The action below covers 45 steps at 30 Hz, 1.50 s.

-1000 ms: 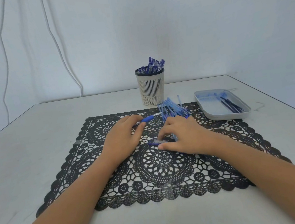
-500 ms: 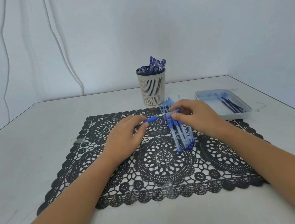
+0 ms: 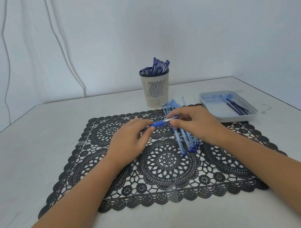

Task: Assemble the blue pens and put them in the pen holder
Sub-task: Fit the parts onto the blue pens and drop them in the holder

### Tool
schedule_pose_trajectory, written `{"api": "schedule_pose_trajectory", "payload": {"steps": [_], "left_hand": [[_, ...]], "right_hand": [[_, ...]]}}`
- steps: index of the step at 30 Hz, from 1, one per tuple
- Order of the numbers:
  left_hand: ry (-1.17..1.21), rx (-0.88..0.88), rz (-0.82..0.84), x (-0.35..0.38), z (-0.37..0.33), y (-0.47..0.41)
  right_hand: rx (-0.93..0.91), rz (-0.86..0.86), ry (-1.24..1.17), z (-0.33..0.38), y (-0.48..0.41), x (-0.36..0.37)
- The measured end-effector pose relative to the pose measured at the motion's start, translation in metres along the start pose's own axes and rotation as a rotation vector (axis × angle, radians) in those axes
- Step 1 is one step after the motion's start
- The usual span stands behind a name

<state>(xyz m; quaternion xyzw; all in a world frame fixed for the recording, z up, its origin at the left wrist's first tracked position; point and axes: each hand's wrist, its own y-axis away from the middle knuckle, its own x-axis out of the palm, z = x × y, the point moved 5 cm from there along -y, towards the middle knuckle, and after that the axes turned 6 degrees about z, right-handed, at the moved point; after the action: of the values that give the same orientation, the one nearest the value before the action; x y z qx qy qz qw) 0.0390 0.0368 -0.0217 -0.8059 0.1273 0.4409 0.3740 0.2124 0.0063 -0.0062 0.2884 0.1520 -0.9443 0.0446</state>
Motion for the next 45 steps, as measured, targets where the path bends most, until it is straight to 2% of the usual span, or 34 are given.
{"api": "schedule_pose_trajectory", "payload": {"steps": [16, 22, 25, 27, 30, 33, 40, 45], "left_hand": [[-0.049, 0.021, 0.075, 0.004, -0.003, -0.003], [-0.229, 0.132, -0.020, 0.003, -0.006, -0.007], [-0.221, 0.045, -0.092, -0.008, -0.002, -0.013], [-0.162, -0.056, -0.130, -0.019, 0.002, -0.020], [0.027, -0.204, -0.224, -0.040, 0.003, -0.040], [0.165, -0.322, -0.320, -0.065, 0.008, -0.074], [0.379, -0.379, -0.530, -0.115, 0.031, -0.171], [0.351, -0.388, -0.495, -0.102, 0.028, -0.208]], "right_hand": [[-0.056, -0.042, 0.085, 0.001, 0.000, 0.008], [-0.074, -0.016, 0.226, -0.003, 0.003, 0.009], [-0.069, -0.124, 0.471, -0.016, -0.001, -0.004], [0.011, -0.155, 0.501, -0.026, -0.002, -0.010], [0.118, -0.065, 0.504, -0.036, -0.004, -0.006], [0.139, 0.003, 0.526, -0.041, -0.006, -0.001], [0.146, -0.003, 0.446, -0.044, -0.008, -0.002], [0.132, -0.014, 0.441, -0.048, -0.009, -0.004]]}}
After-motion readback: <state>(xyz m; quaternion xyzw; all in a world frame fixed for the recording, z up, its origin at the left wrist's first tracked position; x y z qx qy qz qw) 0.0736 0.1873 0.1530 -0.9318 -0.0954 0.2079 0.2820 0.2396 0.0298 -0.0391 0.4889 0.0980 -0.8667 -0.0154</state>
